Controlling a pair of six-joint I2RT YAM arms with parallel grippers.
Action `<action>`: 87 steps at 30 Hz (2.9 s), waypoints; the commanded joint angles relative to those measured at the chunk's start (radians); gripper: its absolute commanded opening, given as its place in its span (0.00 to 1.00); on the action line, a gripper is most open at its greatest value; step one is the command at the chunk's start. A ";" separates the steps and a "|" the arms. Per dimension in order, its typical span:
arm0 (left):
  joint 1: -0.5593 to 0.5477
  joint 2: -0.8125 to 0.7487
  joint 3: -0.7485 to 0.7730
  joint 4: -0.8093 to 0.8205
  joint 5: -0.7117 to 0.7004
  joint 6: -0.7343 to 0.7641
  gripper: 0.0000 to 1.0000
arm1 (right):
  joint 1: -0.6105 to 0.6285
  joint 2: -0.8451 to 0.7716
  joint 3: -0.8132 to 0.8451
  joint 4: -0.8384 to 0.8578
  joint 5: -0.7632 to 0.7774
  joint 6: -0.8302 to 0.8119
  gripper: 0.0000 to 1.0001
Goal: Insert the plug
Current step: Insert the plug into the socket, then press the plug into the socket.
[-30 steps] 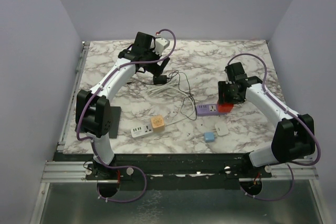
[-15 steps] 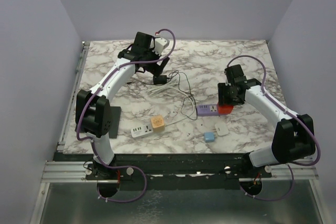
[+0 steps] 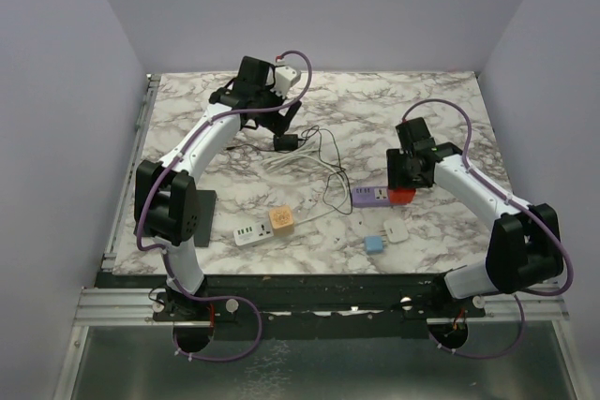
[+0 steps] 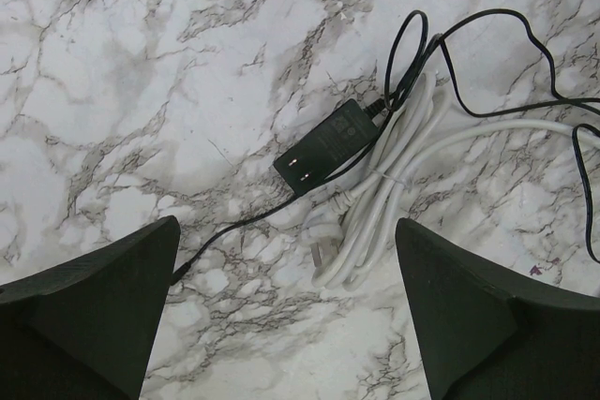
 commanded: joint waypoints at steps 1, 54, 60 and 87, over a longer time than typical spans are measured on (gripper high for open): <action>0.016 -0.042 0.002 0.009 0.001 -0.001 0.99 | 0.006 0.047 -0.037 -0.051 0.009 0.018 0.01; 0.039 -0.096 0.014 0.008 0.032 0.022 0.99 | 0.006 0.008 0.027 -0.166 -0.031 0.114 0.01; 0.039 -0.112 0.023 0.008 0.045 0.022 0.99 | 0.006 0.050 0.044 -0.212 -0.066 0.136 0.01; 0.058 -0.106 0.025 -0.193 0.034 -0.026 0.99 | 0.058 0.046 0.381 0.144 -0.415 0.056 0.61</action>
